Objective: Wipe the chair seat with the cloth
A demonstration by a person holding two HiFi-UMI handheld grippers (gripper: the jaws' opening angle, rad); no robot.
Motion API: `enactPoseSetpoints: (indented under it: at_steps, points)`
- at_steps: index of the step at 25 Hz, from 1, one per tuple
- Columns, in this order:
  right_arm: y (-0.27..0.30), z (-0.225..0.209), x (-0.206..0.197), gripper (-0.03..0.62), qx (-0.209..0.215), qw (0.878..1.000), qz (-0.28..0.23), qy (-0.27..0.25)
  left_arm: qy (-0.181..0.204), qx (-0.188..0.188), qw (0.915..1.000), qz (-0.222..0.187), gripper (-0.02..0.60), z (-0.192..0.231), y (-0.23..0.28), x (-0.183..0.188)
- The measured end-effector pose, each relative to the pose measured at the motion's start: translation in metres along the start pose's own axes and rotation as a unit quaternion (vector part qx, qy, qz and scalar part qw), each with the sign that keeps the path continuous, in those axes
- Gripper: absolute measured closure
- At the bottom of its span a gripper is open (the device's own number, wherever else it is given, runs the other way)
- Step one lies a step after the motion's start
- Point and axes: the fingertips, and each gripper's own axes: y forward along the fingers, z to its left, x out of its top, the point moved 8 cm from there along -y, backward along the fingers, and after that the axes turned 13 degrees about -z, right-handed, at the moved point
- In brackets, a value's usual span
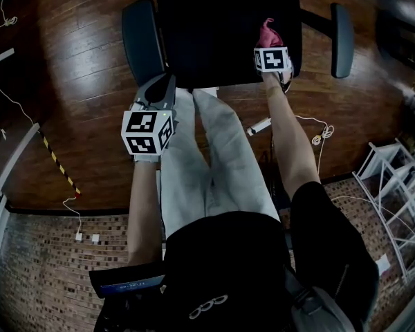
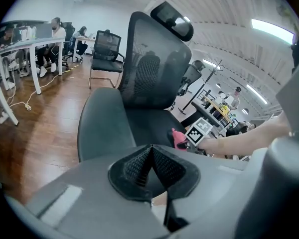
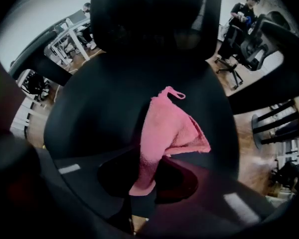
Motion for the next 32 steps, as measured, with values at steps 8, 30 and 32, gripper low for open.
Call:
enactPoseSetpoints:
  at_steps: [8, 30, 32]
  points:
    - [0.01, 0.174, 0.04, 0.53, 0.177, 0.982, -0.037, -0.062, -0.001, -0.006, 1.0, -0.006, 0.588, -0.001, -0.001, 0.0]
    - [0.002, 0.072, -0.015, 0.53, 0.172, 0.983, -0.062, 0.007, -0.009, 0.005, 0.9999, -0.008, 0.588, 0.011, -0.004, 0.001]
    - [-0.001, 0.031, -0.026, 0.53, 0.137, 0.988, -0.061, 0.021, -0.009, 0.007, 0.9999, -0.01, 0.588, 0.012, -0.005, 0.002]
